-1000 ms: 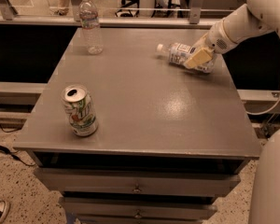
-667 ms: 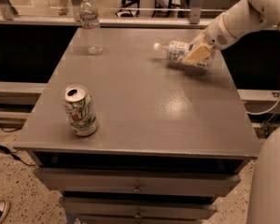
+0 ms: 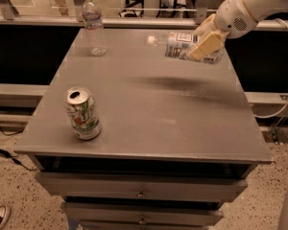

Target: Move blue plastic bottle near 7up can

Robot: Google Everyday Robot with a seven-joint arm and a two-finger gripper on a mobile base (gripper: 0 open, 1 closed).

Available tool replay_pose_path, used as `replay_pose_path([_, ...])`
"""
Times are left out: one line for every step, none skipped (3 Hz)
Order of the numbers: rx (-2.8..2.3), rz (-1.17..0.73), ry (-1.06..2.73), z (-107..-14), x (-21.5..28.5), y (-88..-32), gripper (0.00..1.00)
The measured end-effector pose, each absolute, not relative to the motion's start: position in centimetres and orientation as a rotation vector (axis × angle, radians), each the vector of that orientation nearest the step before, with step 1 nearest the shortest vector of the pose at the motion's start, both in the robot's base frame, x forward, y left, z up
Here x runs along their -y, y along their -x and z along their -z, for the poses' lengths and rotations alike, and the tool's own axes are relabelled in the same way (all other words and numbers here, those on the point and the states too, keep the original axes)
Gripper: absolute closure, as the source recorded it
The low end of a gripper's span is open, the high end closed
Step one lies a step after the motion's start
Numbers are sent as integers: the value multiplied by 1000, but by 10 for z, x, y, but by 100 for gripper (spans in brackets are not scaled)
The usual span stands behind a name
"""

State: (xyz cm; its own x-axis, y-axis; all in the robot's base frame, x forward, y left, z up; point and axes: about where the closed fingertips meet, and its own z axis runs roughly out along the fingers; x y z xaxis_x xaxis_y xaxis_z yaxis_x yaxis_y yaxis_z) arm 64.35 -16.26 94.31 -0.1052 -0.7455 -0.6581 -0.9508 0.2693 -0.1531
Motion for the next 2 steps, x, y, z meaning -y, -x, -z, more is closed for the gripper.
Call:
replay_pose_path([-1853, -437, 1575, -968, 144, -607, 100])
replay_pose_path([-1848, -476, 1607, -971, 116, -573, 100])
